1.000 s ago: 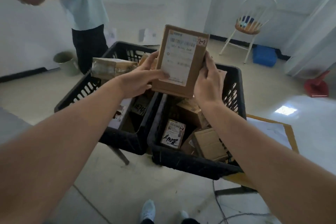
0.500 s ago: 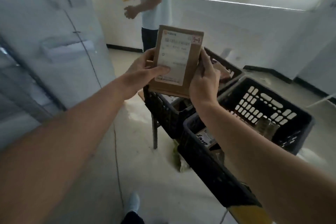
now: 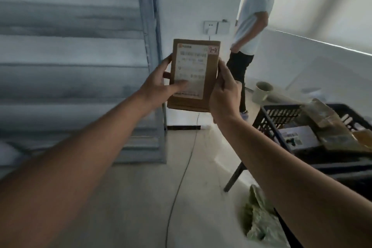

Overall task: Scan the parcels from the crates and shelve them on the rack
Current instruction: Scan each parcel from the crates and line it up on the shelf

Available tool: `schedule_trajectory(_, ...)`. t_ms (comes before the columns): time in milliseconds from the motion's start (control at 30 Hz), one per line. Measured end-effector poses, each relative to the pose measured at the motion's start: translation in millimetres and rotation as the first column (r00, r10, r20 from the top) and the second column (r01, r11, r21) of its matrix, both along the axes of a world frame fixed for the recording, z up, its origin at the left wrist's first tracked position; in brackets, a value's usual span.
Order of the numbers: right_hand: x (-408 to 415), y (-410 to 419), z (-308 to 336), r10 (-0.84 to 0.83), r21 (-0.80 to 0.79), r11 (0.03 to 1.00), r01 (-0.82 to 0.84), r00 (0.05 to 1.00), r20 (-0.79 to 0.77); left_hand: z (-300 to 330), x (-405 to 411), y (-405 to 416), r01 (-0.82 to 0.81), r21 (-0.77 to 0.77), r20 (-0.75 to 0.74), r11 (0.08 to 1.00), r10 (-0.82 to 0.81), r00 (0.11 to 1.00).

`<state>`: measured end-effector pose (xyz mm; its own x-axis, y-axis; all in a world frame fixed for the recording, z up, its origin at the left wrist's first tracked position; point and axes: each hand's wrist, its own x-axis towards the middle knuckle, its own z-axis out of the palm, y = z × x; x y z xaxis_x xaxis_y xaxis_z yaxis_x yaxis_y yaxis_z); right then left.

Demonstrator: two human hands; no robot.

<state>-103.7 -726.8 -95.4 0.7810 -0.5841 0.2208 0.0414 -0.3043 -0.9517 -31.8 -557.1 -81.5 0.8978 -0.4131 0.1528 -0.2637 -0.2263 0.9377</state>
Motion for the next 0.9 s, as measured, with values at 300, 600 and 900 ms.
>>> schedule_trajectory(300, 80, 214, 23, 0.208, -0.012, 0.978, -0.207, 0.975, 0.078, 32, 34, 224, -0.224, 0.043, 0.122, 0.974, 0.217, 0.968)
schedule_trajectory(600, 156, 380, 44, 0.39, -0.059, 0.921, -0.385, 0.913, 0.125, 50, 65, 393, -0.432, 0.005, 0.164, 0.902, 0.426, 0.89)
schedule_trajectory(900, 274, 508, 54, 0.556, -0.111, 0.831, -0.545, 0.821, 0.133, 59, 141, 517, -0.624, 0.011, 0.19, 0.781, 0.611, 0.768)
